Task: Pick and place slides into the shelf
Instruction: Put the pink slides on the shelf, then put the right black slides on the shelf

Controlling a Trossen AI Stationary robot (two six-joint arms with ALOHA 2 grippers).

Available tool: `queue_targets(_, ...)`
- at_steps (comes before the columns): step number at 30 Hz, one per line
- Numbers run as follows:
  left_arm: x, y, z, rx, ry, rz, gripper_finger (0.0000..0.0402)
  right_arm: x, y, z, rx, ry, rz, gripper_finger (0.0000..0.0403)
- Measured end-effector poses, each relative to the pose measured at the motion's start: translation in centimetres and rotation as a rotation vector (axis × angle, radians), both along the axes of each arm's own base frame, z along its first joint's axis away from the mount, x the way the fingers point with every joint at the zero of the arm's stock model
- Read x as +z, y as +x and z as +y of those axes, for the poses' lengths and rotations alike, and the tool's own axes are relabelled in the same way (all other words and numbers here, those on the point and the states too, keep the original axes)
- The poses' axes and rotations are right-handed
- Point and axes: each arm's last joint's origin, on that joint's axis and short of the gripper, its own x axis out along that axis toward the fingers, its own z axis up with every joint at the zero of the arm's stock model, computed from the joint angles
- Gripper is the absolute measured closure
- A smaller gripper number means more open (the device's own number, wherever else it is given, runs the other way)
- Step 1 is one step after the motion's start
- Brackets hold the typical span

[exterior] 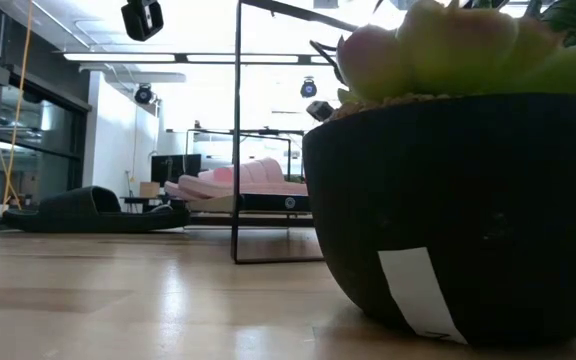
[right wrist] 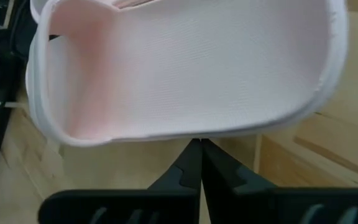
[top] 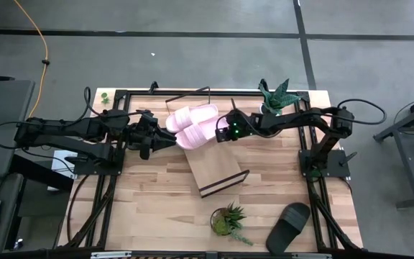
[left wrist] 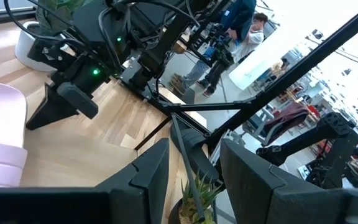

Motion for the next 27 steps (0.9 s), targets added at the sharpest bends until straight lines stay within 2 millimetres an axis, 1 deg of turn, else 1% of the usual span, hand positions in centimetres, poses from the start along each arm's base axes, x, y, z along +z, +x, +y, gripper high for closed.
queue_targets(6, 0.0, 0.0, 0.0, 0.000, 0.000, 0.000, 0.0269, 0.1, 0.2, 0.3, 0.025, -0.004, -0.010, 0.0403)
queue_targets(9, 0.0, 0.0, 0.0, 0.000, 0.000, 0.001, 0.0269, 0.6, 0.3, 0.7, 0.047, -0.048, -0.038, 0.0403)
queue_targets(12, -0.1, 0.0, 0.0, 0.000, -0.002, 0.010, 0.0269, 2.1, 0.3, 1.1, 0.052, -0.110, -0.094, 0.0402)
queue_targets(15, -0.3, -0.1, 0.0, 0.000, -0.013, 0.035, 0.0269, 4.1, -0.2, 1.3, 0.054, -0.173, -0.147, 0.0402)
queue_targets(17, -0.7, -0.2, 0.0, -0.004, -0.030, 0.068, 0.0269, 5.6, -0.9, 1.4, 0.071, -0.204, -0.176, 0.0402)
queue_targets(21, -1.0, -0.2, -0.1, -0.019, -0.046, 0.105, 0.0269, 8.2, -2.8, 1.9, 0.112, -0.243, -0.189, 0.0402)
queue_targets(27, -1.0, -0.3, -0.1, -0.027, -0.064, 0.109, 0.0269, 10.6, -6.7, 2.9, 0.170, -0.219, -0.108, 0.0402)
